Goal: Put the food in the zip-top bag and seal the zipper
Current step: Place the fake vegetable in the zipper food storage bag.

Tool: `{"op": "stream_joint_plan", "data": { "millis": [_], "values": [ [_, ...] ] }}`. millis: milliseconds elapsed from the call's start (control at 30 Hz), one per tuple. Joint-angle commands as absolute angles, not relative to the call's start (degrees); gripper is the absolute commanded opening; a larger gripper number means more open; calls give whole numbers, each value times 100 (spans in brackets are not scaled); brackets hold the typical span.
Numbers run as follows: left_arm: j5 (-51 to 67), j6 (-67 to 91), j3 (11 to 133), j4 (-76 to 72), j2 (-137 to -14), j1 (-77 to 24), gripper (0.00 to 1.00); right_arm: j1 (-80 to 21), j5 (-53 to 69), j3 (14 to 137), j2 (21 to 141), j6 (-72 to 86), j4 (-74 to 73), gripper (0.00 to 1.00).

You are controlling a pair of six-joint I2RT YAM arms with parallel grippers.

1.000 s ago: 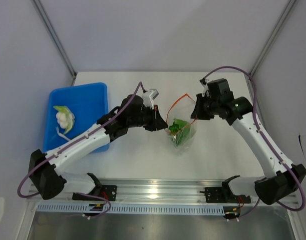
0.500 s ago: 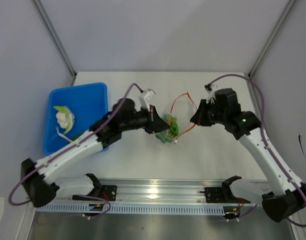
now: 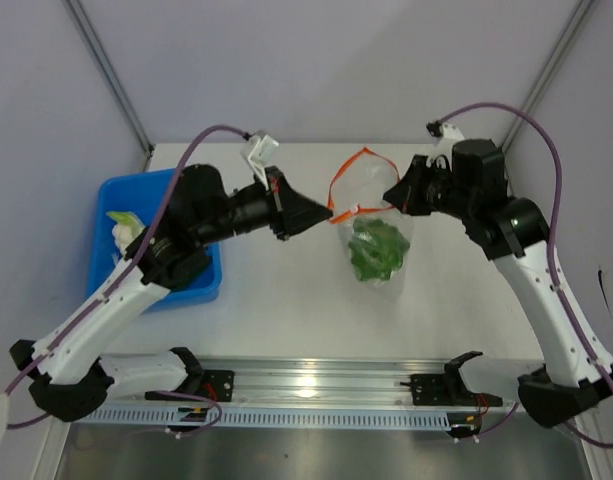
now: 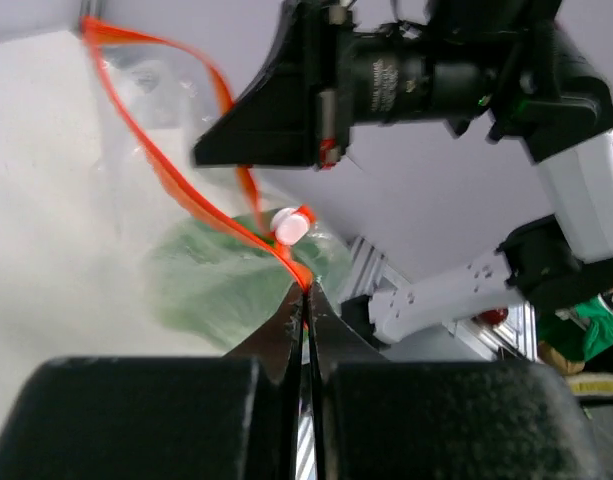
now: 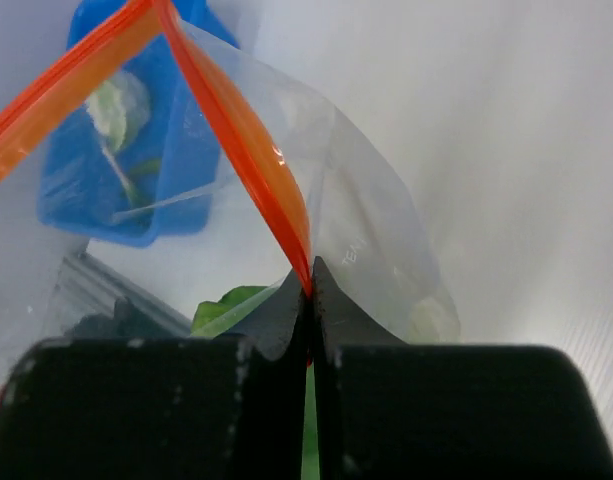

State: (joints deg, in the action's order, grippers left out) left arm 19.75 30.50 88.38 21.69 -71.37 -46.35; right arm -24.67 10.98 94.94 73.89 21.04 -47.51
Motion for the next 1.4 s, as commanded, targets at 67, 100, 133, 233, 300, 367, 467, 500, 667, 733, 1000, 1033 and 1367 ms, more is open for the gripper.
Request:
{"op": "stream_joint_plan", "data": {
  "millis": [67, 100, 133, 233, 300, 367, 467, 500, 667, 733, 1000, 1033, 1367],
  "values": [
    [2064, 3462, 6664, 1978, -7162, -4658, 0, -2400, 1116, 7412, 6926, 2285, -4711, 0],
    [2109, 3576, 6175, 1656, -7363, -4658, 1, -2399, 1125, 7218, 6961, 2268, -4598, 0],
    [2153, 3638, 6031, 1444, -7452, -4658, 1, -2399, 1116, 6981, 7065, 2259, -4544, 0],
    [2163, 3569, 6064, 1493, -7857, -4649, 1, -2382, 1020, 7048, 7268, 2206, -4526, 0],
    [2197, 3446, 6448, 1652, -7858, -4649, 1, -2391, 1019, 7530, 7330, 2136, -4684, 0],
    [2241, 3349, 6826, 1748, -7744, -4658, 1, -2391, 1011, 8196, 7383, 2083, -4859, 0],
    [2206, 3199, 7486, 2144, -7472, -4693, 0, -2391, 1011, 8831, 7365, 2039, -5220, 0],
    [2163, 3182, 7540, 2179, -7384, -4702, 0, -2408, 1046, 9042, 7339, 2048, -5290, 0],
    [2031, 3243, 6979, 1942, -7241, -4702, 1, -2391, 1116, 8466, 7154, 2109, -5037, 0],
    [1952, 3234, 6882, 2074, -7531, -4693, 0, -2373, 1160, 7868, 7233, 2118, -4774, 0],
    [2048, 3174, 7372, 2099, -7665, -4711, 1, -2347, 1099, 8410, 7655, 1969, -4755, 0],
    [1996, 3129, 7435, 2188, -7647, -4711, 1, -2338, 1038, 8533, 7655, 1943, -4790, 0],
    [2223, 3050, 8323, 2348, -8051, -4641, 0, -1934, 1072, 9219, 7866, 1731, -5115, 0]
  ]
}}
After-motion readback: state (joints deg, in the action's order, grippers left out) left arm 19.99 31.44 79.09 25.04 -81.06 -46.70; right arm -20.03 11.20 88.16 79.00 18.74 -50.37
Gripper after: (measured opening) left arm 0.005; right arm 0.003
